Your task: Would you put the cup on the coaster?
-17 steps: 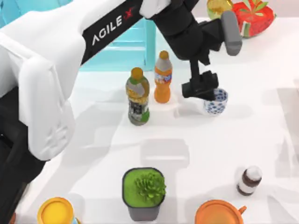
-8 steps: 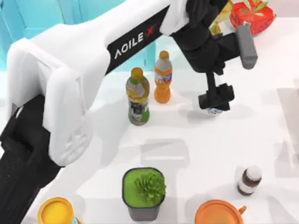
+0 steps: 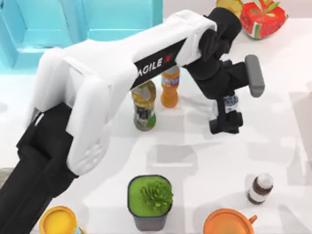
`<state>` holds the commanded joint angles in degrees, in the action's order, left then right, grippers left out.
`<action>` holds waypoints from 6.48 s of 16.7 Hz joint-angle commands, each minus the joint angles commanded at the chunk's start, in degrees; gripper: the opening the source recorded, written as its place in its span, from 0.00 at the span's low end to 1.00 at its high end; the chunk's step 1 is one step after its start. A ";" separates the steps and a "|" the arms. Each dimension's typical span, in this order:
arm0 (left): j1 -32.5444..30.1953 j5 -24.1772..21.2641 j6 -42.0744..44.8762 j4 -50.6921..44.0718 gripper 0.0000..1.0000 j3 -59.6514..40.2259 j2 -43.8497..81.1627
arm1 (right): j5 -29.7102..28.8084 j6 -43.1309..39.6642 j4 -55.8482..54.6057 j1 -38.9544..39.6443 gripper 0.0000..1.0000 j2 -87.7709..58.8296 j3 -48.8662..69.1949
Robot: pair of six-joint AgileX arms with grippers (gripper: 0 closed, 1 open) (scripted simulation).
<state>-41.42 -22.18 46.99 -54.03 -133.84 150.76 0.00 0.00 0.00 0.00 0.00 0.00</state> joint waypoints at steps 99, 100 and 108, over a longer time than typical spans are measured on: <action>46.72 17.11 -42.31 36.49 0.68 106.33 -77.62 | 0.00 0.00 0.00 0.00 1.00 0.00 0.00; 46.72 17.11 -42.31 36.49 0.75 106.33 -77.62 | 0.00 0.00 0.00 0.00 1.00 0.00 0.00; 46.72 17.11 -42.31 36.49 1.00 106.33 -77.62 | 0.00 0.00 0.00 0.00 1.00 0.00 0.00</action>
<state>5.30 -5.07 4.69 -17.54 -27.52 73.13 0.00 0.00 0.00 0.00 0.00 0.00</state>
